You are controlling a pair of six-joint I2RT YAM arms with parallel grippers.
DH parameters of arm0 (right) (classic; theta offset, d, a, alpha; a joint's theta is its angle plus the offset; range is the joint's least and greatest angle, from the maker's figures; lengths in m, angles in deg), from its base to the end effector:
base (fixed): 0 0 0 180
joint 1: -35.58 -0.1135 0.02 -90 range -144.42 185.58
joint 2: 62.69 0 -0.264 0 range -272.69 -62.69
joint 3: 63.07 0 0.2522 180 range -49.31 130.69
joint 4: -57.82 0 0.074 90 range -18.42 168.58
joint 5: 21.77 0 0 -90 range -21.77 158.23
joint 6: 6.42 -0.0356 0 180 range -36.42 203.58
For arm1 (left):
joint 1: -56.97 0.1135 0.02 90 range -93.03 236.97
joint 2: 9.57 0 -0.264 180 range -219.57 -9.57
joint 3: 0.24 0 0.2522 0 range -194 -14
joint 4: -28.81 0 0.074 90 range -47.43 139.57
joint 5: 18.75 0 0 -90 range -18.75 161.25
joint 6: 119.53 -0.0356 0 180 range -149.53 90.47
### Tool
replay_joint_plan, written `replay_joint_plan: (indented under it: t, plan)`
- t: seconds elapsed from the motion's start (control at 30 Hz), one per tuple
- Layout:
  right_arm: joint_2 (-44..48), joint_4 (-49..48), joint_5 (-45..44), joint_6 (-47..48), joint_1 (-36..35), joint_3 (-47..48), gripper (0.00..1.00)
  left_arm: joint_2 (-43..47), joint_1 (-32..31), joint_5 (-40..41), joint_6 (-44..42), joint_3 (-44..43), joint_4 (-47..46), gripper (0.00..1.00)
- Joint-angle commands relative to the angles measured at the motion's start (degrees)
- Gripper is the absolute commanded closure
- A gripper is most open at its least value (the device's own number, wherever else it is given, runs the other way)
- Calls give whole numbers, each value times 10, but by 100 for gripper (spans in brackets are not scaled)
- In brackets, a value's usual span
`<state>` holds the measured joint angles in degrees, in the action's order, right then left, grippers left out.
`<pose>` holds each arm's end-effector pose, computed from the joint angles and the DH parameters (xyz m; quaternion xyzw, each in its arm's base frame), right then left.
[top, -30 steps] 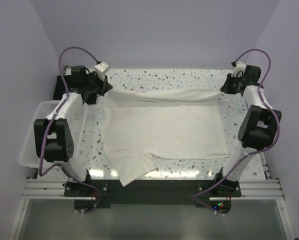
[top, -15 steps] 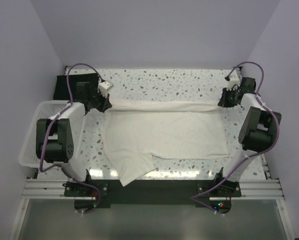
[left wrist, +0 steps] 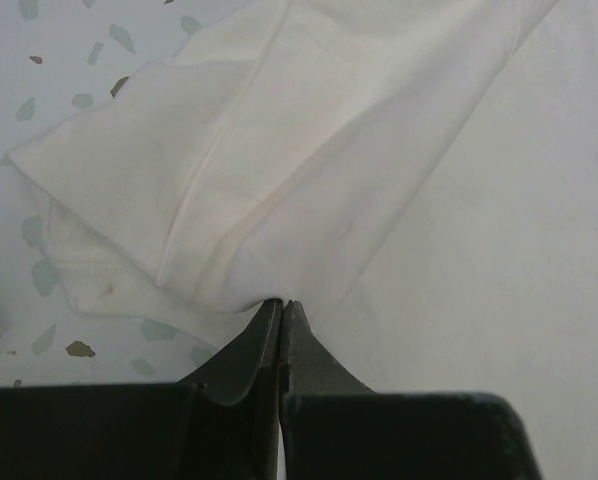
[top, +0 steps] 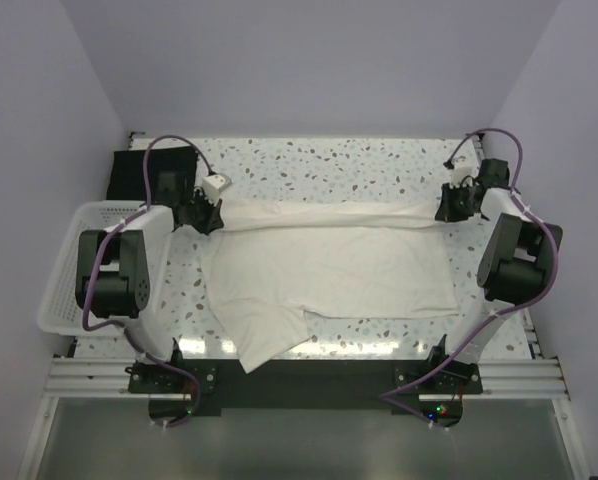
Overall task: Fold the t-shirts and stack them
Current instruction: Fold the tshirt
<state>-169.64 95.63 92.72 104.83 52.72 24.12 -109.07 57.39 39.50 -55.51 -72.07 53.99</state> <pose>0.3783 -0.1012 0.1910 -0.0928 0.9356 0.1026 0.3247 0.3500 -0.0162 0.1737 0.2867 0.8699 -0.1825 0.3575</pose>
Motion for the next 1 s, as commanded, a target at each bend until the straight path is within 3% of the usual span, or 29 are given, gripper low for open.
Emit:
replay_joint_plan:
  t: [0.0, 0.1, 0.2, 0.23, 0.27, 0.3, 0.37, 0.53, 0.77, 0.97]
  plan:
    - [36, 31, 24, 47, 2, 17, 100, 33, 0, -10, -29, -21, 16, 100]
    - [37, 50, 27, 73, 1, 14, 100, 39, 0, -11, -47, -14, 34, 100]
    - [30, 77, 26, 93, 1, 15, 89, 30, 0, -9, -71, -8, 56, 100]
    - [32, 84, 22, 100, 1, 15, 83, 28, -14, -8, -76, -5, 62, 94]
    - [32, 88, 18, 104, 1, 16, 68, 28, -15, -9, -87, -5, 69, 88]
    - [34, 94, 16, 107, 1, 18, 65, 29, -15, -11, -95, -7, 90, 78]
    - [39, 114, 11, 115, 1, 32, 59, 39, -15, -14, -118, -13, 109, 71]
    - [61, 130, 6, 118, 0, 61, 52, 62, -13, -27, -143, -55, 157, 63]
    - [28, 150, 20, 86, -25, 118, 51, 21, -11, -32, -43, -135, 116, 60]
    - [12, 245, 50, 177, -45, 134, 50, -27, -14, -20, -43, -184, 156, 47]
